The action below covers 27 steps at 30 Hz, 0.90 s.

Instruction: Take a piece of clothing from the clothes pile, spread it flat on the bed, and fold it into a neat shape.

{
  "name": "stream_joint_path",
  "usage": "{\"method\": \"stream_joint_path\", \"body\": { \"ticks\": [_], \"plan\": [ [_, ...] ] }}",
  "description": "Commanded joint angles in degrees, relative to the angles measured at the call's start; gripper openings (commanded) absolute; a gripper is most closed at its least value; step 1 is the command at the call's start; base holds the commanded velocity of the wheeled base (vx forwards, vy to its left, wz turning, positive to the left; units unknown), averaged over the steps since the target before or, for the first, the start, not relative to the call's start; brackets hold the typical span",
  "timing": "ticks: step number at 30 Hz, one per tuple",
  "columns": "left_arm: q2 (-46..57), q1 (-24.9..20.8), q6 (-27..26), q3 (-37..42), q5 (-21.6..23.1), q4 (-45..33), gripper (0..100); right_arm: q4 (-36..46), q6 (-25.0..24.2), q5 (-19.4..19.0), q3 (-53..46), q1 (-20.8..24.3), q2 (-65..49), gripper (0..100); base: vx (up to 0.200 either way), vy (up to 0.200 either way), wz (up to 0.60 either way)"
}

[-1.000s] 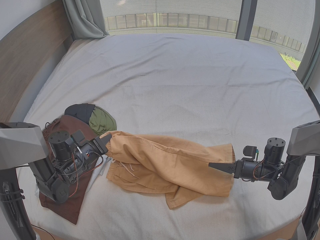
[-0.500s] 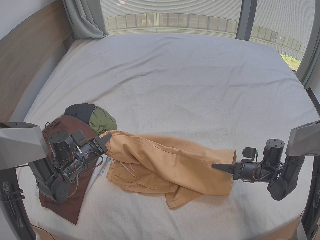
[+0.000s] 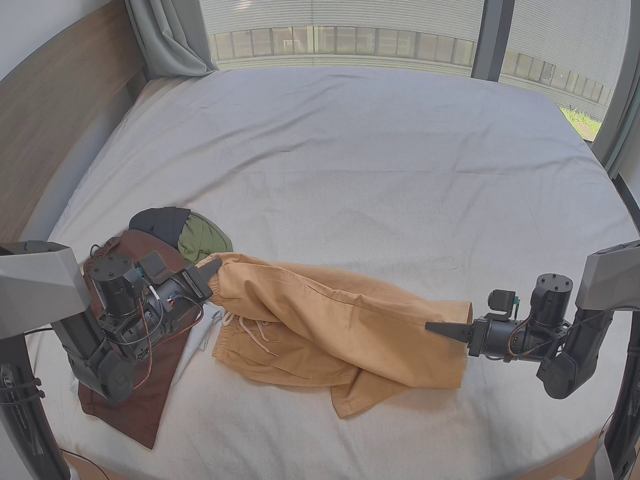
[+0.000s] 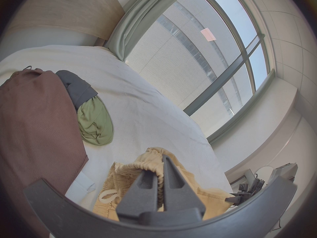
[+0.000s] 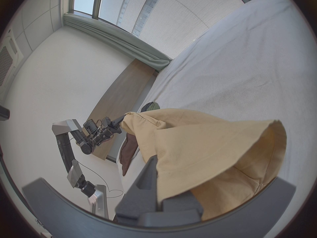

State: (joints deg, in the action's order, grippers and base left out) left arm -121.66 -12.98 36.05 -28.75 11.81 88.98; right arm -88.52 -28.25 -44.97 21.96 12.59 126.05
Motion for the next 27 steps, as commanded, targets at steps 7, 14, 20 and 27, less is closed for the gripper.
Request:
{"method": "stream_joint_path", "body": {
  "ticks": [7,14,20,27],
  "plan": [
    [3.01,3.32,-4.76,2.2,5.77,0.05,0,0.01,0.03,-0.03,-0.42,0.94,-4.32,0,0.0,0.0,0.0],
    [6.79,6.92,-8.36,4.4,12.71,0.05,0,0.1,-0.23,0.67,0.02,3.4,-8.37,0,0.0,0.0,0.0],
    [10.66,9.47,-8.1,6.6,17.72,-0.12,0,0.01,-0.41,1.9,3.36,4.81,-8.19,0,0.0,0.0,0.0],
    [11.97,9.99,-7.31,6.77,17.98,-0.12,0,0.01,-0.49,1.9,3.71,4.11,-8.8,0,0.0,0.0,0.0]
  ]
}}
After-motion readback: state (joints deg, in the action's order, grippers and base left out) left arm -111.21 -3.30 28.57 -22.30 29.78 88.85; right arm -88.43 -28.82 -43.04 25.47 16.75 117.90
